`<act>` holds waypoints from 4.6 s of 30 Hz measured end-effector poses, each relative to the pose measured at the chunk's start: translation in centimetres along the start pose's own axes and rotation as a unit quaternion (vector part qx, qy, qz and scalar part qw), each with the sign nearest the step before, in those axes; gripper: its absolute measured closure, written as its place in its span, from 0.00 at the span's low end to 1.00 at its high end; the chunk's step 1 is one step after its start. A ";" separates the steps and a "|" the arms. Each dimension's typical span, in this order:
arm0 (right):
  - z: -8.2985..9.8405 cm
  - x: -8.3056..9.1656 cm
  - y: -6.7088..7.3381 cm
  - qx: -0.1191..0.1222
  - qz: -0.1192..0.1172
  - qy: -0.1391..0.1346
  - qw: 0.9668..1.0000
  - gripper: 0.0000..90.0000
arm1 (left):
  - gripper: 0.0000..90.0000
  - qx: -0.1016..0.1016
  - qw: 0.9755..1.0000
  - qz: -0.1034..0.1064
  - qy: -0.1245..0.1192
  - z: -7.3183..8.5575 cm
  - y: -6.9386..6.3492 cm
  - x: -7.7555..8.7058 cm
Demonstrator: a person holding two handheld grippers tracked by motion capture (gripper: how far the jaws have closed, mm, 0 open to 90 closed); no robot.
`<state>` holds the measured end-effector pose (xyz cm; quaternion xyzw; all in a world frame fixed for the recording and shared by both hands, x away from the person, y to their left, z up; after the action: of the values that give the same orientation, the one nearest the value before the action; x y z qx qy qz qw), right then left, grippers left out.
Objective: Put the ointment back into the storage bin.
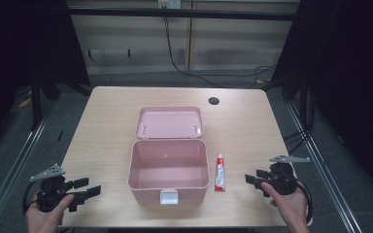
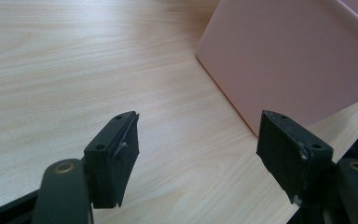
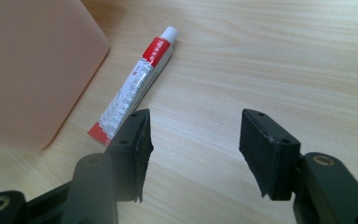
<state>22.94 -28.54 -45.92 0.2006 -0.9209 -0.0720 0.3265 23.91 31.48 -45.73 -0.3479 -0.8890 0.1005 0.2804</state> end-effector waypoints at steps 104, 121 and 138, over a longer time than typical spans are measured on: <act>-5.1 -13.0 6.2 0.096 0.049 0.293 0.950 0.77 | 0.30 -0.004 1.000 0.000 0.017 0.2 0.0 -0.4; -5.1 -13.0 6.7 0.143 0.048 0.330 0.932 0.79 | 0.30 -0.004 1.000 0.002 0.016 0.2 0.0 -0.4; -4.9 -11.0 7.0 0.161 0.022 0.354 0.921 0.79 | 0.30 -0.004 1.000 0.003 0.020 0.2 -0.1 -0.5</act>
<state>31.55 -17.60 -46.60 0.2423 -0.7483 0.1608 0.5962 24.02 31.05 -46.09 -0.3533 -0.8827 0.0903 0.2963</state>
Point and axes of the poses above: each handheld gripper's, and its own axes: x roughly backward along the jaws, z roughly out of its underside, y roughly to its left, the point moved 1 cm from there along -x, roughly forward along the jaws, and after that the axes turned 12 degrees about -y, right-handed, at the moved point
